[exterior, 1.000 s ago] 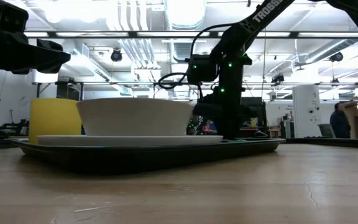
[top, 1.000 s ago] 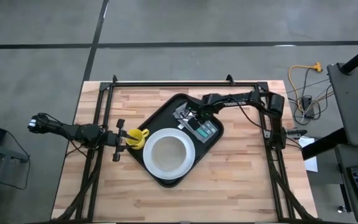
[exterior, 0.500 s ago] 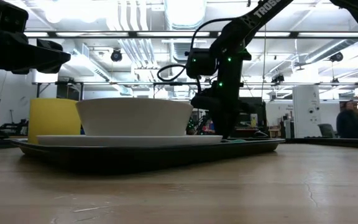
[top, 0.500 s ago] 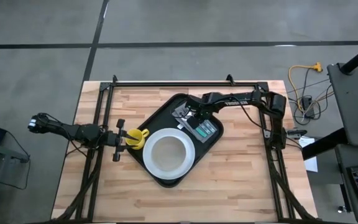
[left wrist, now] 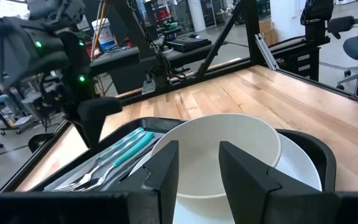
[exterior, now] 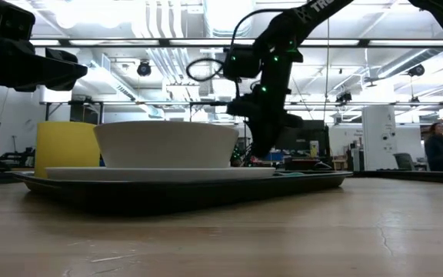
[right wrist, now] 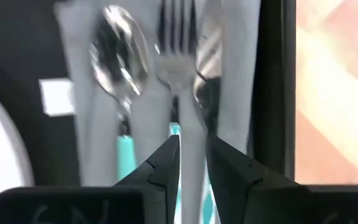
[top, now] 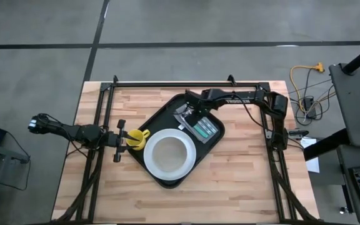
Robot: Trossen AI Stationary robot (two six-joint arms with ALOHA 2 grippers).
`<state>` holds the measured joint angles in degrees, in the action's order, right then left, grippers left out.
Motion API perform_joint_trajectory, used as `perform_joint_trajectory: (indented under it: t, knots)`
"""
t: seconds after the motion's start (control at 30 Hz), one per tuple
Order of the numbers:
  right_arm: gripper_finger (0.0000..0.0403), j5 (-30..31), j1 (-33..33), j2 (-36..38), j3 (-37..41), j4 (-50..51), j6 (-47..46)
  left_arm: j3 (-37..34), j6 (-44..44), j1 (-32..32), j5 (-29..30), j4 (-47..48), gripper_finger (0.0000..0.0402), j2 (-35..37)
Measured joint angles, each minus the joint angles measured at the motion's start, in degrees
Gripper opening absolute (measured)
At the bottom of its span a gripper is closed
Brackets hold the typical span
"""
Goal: Set up tray
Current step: Return to Home Position
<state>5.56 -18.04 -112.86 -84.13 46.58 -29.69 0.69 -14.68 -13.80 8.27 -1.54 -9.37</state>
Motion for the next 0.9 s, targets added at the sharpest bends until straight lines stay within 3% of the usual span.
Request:
perform_joint_trajectory:
  t: [0.4, 0.57, 0.9]
  knots:
    - [0.0082, 0.0, 0.0, 0.1, -3.9, -8.2, 0.0, 0.0, 0.0, 0.0, 0.0, 0.0, 0.0101, 0.0]
    - [0.0086, 0.0, 0.0, 0.1, -3.9, -9.8, 5.5, 0.0, 0.0, 0.0, 0.0, 0.0, 0.0101, 0.0]
    - [0.0071, -1.7, 0.5, 0.1, -3.9, -14.8, 7.0, 0.0, 0.0, 0.0, 0.0, 0.0, 0.0101, 0.0]
